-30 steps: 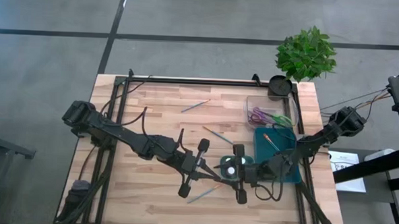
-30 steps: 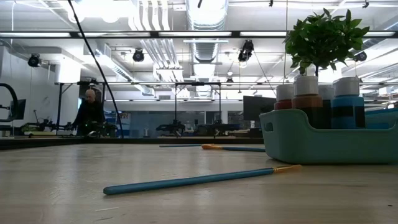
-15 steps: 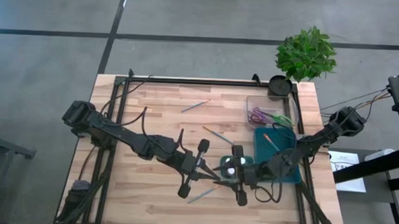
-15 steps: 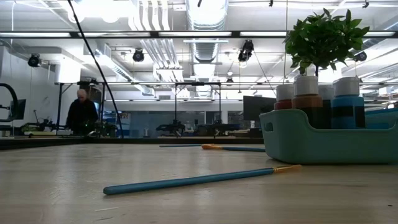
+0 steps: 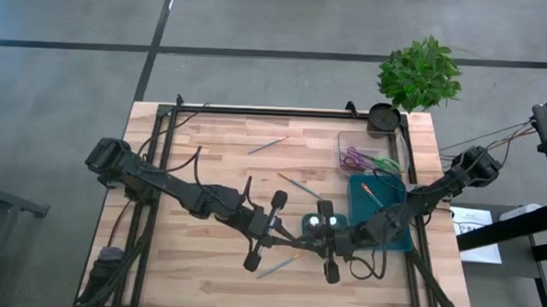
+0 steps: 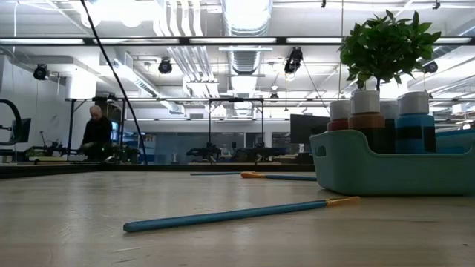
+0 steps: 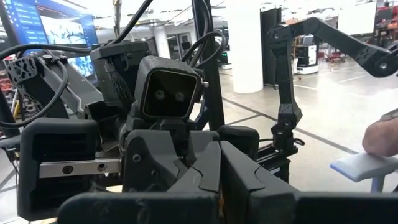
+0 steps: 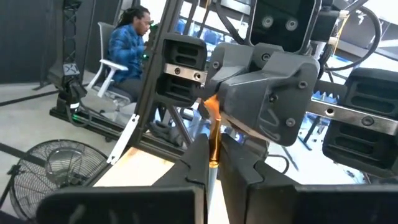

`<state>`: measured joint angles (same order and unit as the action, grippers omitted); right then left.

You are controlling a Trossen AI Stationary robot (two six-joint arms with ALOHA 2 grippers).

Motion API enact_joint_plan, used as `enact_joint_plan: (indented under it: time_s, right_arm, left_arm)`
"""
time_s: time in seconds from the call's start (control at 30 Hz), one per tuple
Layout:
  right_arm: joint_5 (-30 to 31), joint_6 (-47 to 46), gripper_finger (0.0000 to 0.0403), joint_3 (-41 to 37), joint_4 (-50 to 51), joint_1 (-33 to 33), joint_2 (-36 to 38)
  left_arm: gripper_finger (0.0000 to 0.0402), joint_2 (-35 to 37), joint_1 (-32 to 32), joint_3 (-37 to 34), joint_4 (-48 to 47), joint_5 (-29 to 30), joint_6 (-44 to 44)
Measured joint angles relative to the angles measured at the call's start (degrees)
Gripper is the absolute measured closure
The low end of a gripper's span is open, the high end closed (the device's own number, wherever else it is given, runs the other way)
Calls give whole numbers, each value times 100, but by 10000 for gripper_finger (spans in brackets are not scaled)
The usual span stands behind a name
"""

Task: Pick & Place Paint Supplies
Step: Put the blue paintbrush into the blue bin

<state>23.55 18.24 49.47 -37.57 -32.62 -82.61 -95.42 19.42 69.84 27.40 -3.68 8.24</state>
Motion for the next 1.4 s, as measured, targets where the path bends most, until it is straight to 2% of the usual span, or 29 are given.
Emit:
enact_joint_plan:
  time_s: [0.13,0.4,0.5,0.6,0.7,0.83,0.97,1.03,1.1,1.2,1.4]
  right_arm:
    - [29,-18,390,0,53,0,0]
    - [78,-80,392,0,168,0,0]
    - [360,-191,393,0,430,-57,22]
    - [862,-346,393,0,838,-229,86]
    - [1590,-371,393,0,1199,-588,270]
    - [2716,-437,393,132,1811,-1228,674]
    - [4140,-810,393,571,2997,-1991,897]
    - [4711,-1356,394,897,3920,-2334,900]
    - [4985,-2209,394,1294,5048,-2588,850]
    - [5116,-4109,394,1908,7283,-2758,631]
    - [3834,-8540,394,2853,11982,-2592,-341]
  left_arm:
    - [365,1,0,0,-24,-2,154]
    - [244,176,10,0,-71,-1,617]
    - [210,487,42,0,-604,185,978]
    - [190,983,120,0,-1662,804,1128]
    - [186,1412,222,0,-2728,1303,868]
    - [186,1739,395,-2,-3631,1439,334]
    - [185,1758,548,-20,-4414,1511,-23]
    - [185,1727,567,-152,-4524,1539,-230]
    - [185,1725,590,-352,-4535,1634,-416]
    - [185,1722,590,-657,-4535,1920,-564]
    - [185,1722,588,-1094,-4535,2661,-767]
